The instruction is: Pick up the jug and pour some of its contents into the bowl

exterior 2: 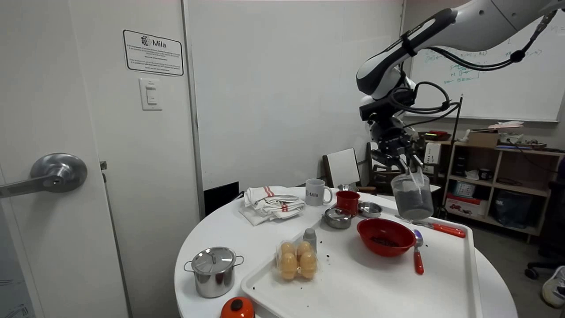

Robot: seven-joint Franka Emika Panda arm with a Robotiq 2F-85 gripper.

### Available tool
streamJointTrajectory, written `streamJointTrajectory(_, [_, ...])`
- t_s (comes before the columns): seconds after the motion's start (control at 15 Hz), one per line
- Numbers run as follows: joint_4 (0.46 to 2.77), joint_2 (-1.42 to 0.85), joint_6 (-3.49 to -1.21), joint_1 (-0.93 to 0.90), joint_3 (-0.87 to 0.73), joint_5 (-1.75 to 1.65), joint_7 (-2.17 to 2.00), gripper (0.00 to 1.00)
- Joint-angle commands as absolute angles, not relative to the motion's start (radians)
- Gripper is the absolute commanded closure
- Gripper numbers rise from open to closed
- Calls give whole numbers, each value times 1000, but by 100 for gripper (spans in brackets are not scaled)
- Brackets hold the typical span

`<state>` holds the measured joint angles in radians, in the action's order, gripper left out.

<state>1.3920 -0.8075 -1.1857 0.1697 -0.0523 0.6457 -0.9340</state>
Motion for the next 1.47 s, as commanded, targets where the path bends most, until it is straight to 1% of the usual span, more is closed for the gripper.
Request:
streamJointTrajectory(0.0, [1273, -887, -1034, 184, -51, 686, -925, 88])
streamJointTrajectory(0.6, [1107, -1008, -809, 196, -58, 746, -936, 88])
streamJointTrajectory(1.4, [946, -1119, -695, 223, -59, 837, -974, 88])
